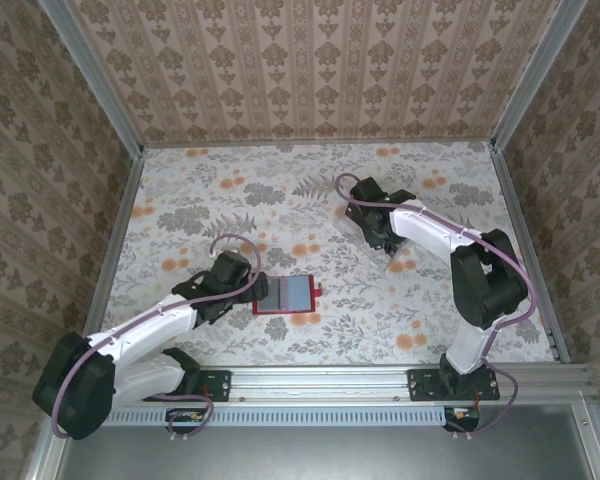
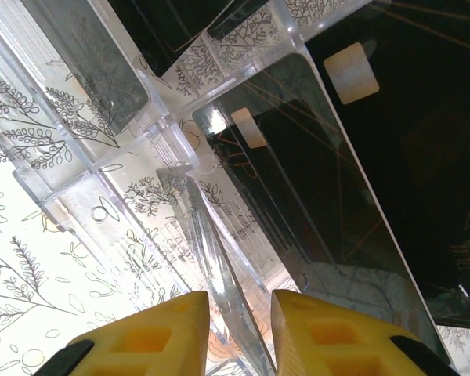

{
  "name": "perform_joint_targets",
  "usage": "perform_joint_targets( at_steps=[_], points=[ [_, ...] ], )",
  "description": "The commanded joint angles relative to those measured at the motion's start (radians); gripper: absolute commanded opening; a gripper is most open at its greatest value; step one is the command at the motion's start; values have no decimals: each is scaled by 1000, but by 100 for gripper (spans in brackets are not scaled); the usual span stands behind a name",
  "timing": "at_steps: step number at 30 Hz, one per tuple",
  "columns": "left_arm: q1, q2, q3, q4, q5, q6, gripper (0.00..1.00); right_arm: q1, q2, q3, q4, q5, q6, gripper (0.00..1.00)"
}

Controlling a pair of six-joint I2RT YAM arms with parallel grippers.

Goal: Put the credit cards into the card holder

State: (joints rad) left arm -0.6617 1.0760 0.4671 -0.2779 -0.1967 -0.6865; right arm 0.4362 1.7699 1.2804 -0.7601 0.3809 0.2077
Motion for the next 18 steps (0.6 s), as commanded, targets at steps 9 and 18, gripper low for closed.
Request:
perform_joint_targets(
  at_steps=[9, 18],
  points=[
    [-10, 7, 15, 15, -2, 2, 100, -5, -16, 0, -21, -17, -26, 21],
    [-13, 9, 16, 10, -3, 5, 100, -5, -10, 11, -25, -23, -78, 16]
  ],
)
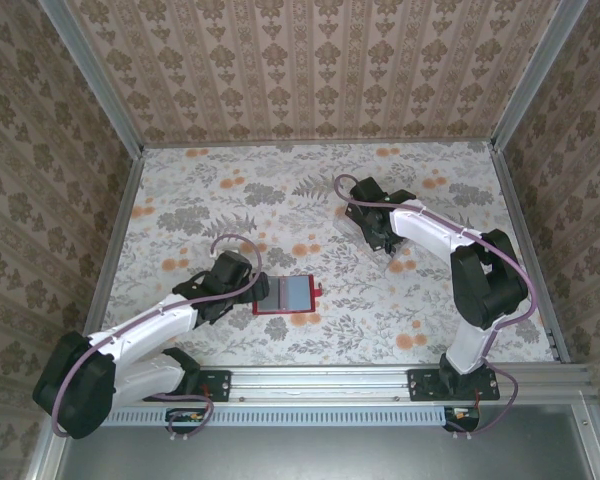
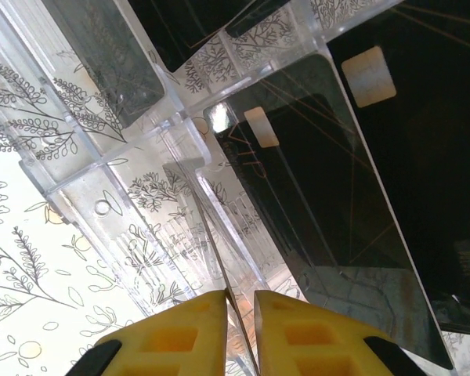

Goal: Put the credit cards into the card holder

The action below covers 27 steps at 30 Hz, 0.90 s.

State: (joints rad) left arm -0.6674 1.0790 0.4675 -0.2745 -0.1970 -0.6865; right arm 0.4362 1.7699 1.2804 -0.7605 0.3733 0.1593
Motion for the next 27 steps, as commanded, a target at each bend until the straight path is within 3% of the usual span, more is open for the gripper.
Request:
perform_joint_targets(
  at_steps=[1, 14, 21, 27],
  points=[
    [-8, 6, 16, 6, -2, 6, 100, -5, -10, 11, -25, -16, -38, 16],
    [-12, -1, 23, -5, -9, 17, 100, -2, -35, 54, -49, -115, -133, 12],
    [-12, 2, 20, -4, -13, 18, 100, 9, -52, 84, -81, -127, -142, 1],
    [-11, 7, 25, -8, -19, 24, 100, 34, -126, 108, -98, -117, -107, 0]
  ],
)
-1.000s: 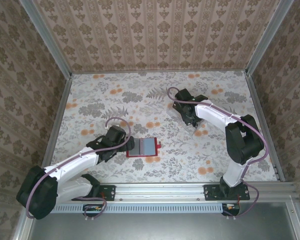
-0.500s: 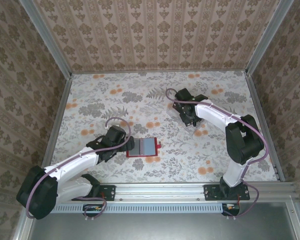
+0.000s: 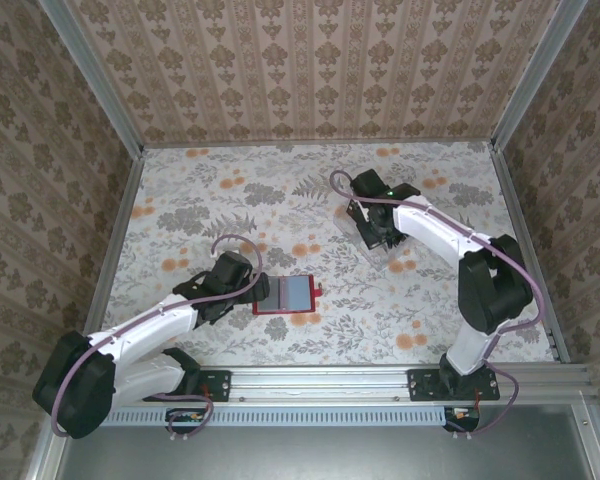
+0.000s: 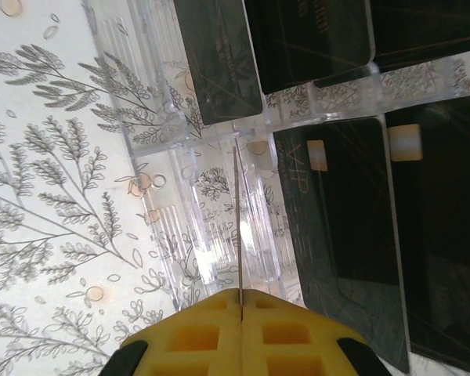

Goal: Put the credit cards into the card holder

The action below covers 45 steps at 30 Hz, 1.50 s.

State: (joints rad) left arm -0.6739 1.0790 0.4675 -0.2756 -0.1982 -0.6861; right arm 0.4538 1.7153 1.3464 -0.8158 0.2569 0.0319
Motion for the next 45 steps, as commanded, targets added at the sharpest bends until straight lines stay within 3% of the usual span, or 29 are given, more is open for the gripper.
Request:
perform_joint_targets(
  at_steps=[1, 8, 13, 20, 28, 45],
  points=[
    [-6, 8, 27, -8, -20, 25, 100, 24, -93, 46, -45, -5, 34, 0],
    [-6, 21, 31, -13, -41, 37, 100, 121, -252, -51, 74, -180, 274, 0],
    [-6, 40, 22, -14, -54, 39, 100, 196, -363, -281, 406, -345, 586, 0],
    [-5, 45, -4, -17, -71, 30, 100, 370, -280, -464, 761, -284, 882, 0],
    [-4, 51, -14, -2, -82, 41, 100, 459, -114, -440, 870, -238, 969, 0],
    [-6, 74, -27, 36, -46, 67, 100, 452, -30, -495, 884, -233, 965, 0]
  ],
)
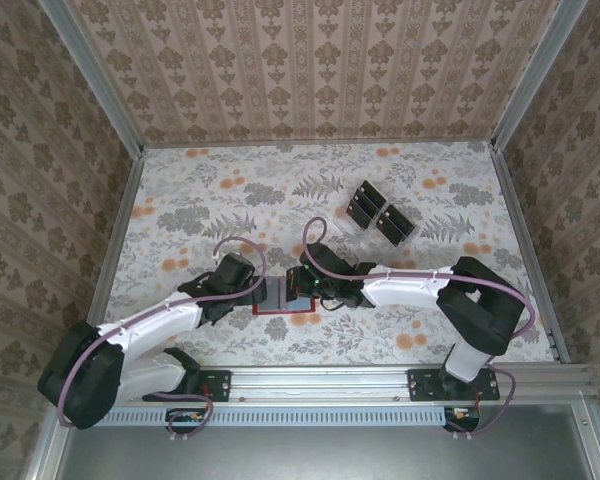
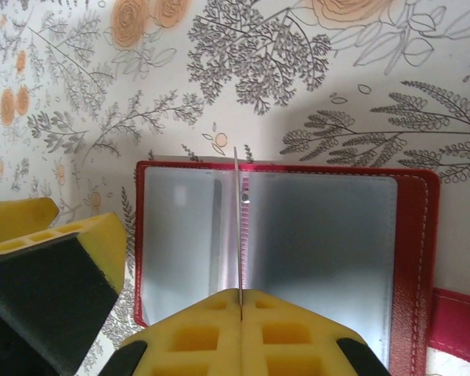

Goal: Put the credit cards into the card holder

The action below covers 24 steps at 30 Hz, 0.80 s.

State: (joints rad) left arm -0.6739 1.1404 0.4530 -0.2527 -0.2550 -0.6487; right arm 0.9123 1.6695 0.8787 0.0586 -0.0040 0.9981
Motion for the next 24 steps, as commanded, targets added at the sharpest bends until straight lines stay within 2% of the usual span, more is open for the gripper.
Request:
perform_joint_targets(
  at_steps=[1, 12, 24],
  points=[
    [-6, 14, -13, 19, 15, 30, 100, -8, 15, -30, 9, 27, -2, 0],
    [-23, 41, -23, 36, 13, 20, 100, -15, 13, -46, 16, 17, -4, 0],
    [-58, 70, -31, -49, -67, -94, 100, -19, -13, -57, 71, -12, -1, 0]
  ],
)
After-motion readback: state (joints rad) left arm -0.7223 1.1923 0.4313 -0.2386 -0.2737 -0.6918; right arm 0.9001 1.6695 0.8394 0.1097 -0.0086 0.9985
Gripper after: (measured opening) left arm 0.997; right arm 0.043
